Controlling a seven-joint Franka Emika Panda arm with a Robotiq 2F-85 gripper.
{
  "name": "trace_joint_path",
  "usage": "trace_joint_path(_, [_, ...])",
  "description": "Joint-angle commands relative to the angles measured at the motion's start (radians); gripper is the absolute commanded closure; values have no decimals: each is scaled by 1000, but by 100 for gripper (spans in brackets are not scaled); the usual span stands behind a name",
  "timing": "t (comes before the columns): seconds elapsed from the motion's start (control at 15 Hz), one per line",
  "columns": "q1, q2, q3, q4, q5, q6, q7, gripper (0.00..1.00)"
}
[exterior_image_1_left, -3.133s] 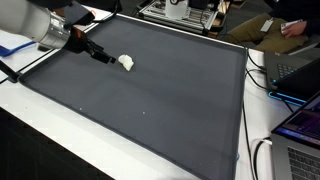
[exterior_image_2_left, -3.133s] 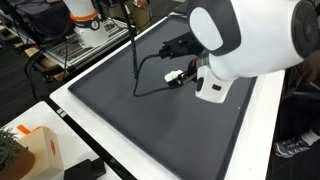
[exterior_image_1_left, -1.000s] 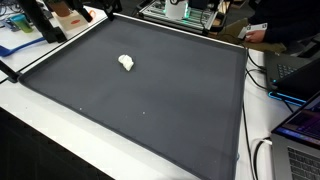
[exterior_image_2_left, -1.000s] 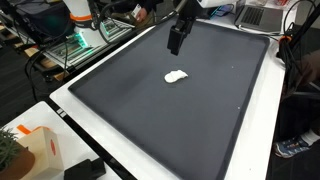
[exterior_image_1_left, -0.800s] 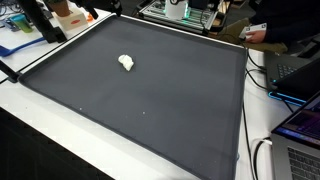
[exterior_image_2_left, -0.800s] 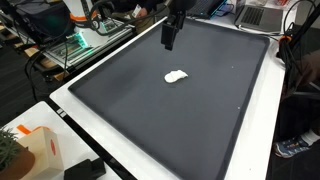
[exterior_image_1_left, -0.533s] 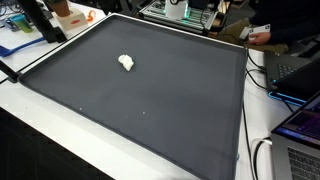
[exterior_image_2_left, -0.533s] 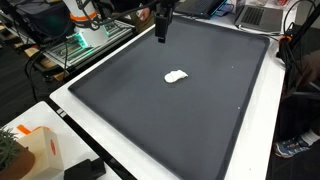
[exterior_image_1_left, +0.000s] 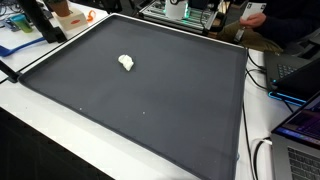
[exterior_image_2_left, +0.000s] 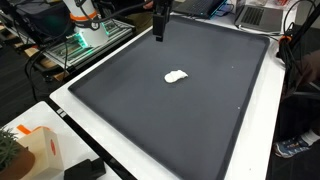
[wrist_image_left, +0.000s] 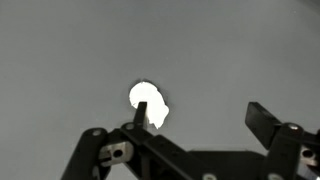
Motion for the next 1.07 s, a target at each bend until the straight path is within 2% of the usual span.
trace_joint_path(0.0, [15,-111,-10,-136,21,37,-12,0])
trace_joint_path(0.4, [75,-296,-6,-371,47,10,-102,0])
trace_joint_path(0.73, [136,-355,-14,-436,40,-10,-116,0])
trace_joint_path(0.8, [143,-361,-17,-439,40,-11,-116,4])
trace_joint_path(0.87, [147,-363,-19,-440,39,-9,-118,27])
trace_joint_path(1.0, [151,-363,-24,-437,36,-9,-121,30])
